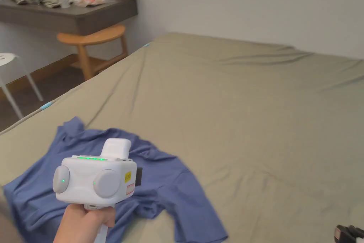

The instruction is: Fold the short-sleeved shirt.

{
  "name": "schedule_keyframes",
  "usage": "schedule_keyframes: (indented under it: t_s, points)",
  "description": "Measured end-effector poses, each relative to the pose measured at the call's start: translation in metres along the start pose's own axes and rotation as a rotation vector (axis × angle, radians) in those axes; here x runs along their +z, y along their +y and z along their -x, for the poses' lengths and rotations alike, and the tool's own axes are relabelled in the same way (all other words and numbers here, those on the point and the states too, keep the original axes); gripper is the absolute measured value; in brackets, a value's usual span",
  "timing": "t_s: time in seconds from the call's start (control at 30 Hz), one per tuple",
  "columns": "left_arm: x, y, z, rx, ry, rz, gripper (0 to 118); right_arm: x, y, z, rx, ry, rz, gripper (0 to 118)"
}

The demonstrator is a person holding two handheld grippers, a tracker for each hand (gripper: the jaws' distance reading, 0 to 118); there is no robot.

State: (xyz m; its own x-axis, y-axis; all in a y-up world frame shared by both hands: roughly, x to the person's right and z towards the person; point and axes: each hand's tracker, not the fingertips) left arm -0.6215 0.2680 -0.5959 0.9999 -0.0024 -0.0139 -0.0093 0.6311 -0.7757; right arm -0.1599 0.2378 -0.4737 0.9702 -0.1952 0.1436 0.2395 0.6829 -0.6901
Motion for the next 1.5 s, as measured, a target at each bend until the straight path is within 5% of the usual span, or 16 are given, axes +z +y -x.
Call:
schedule_keyframes:
  t_s: [0.23, 0.27, 0.33, 0.43, 0.6, 0.63, 0.7, 0.73, 0.8, 1.0, 1.23, 1.5]
  points:
    - [-0.040, -0.035, 0.038, -0.014, -0.018, 0.173, 2, -0.021, -0.024, 0.032, 0.063, 0.005, 0.108, 0]
    - [-0.043, -0.035, 0.035, -0.028, -0.038, 0.172, 19, -0.021, -0.027, 0.034, 0.068, 0.002, 0.116, 0]
    - [-0.056, -0.032, 0.026, -0.031, -0.089, 0.225, 118, -0.023, -0.029, 0.036, 0.069, -0.003, 0.136, 0]
    - [-0.065, -0.043, 0.017, -0.033, -0.152, 0.191, 113, -0.027, -0.033, 0.036, 0.079, -0.005, 0.165, 0]
    - [-0.106, -0.023, -0.010, -0.208, 0.067, 0.211, 110, -0.024, -0.033, 0.040, 0.094, 0.002, 0.184, 0]
    - [-0.112, -0.030, -0.012, -0.246, 0.110, 0.220, 94, -0.022, -0.032, 0.040, 0.095, 0.003, 0.183, 0]
    - [-0.112, -0.030, -0.014, -0.267, 0.074, 0.214, 44, -0.021, -0.033, 0.036, 0.088, 0.006, 0.180, 0]
    - [-0.110, -0.028, -0.013, -0.252, 0.063, 0.206, 6, -0.020, -0.032, 0.035, 0.083, 0.005, 0.177, 0]
    - [-0.105, -0.016, -0.008, -0.207, 0.149, 0.160, 4, -0.017, -0.032, 0.031, 0.073, 0.003, 0.172, 0]
    - [-0.085, 0.043, 0.006, 0.110, -0.100, 0.137, 4, -0.002, -0.026, 0.019, 0.037, 0.009, 0.147, 0]
    - [-0.059, 0.093, -0.113, -0.032, -0.241, 0.052, 4, 0.025, -0.021, -0.010, -0.048, -0.003, 0.078, 0]
    - [-0.053, 0.104, -0.364, -0.197, -0.589, 0.092, 4, 0.073, -0.025, -0.068, -0.172, -0.084, -0.017, 0]
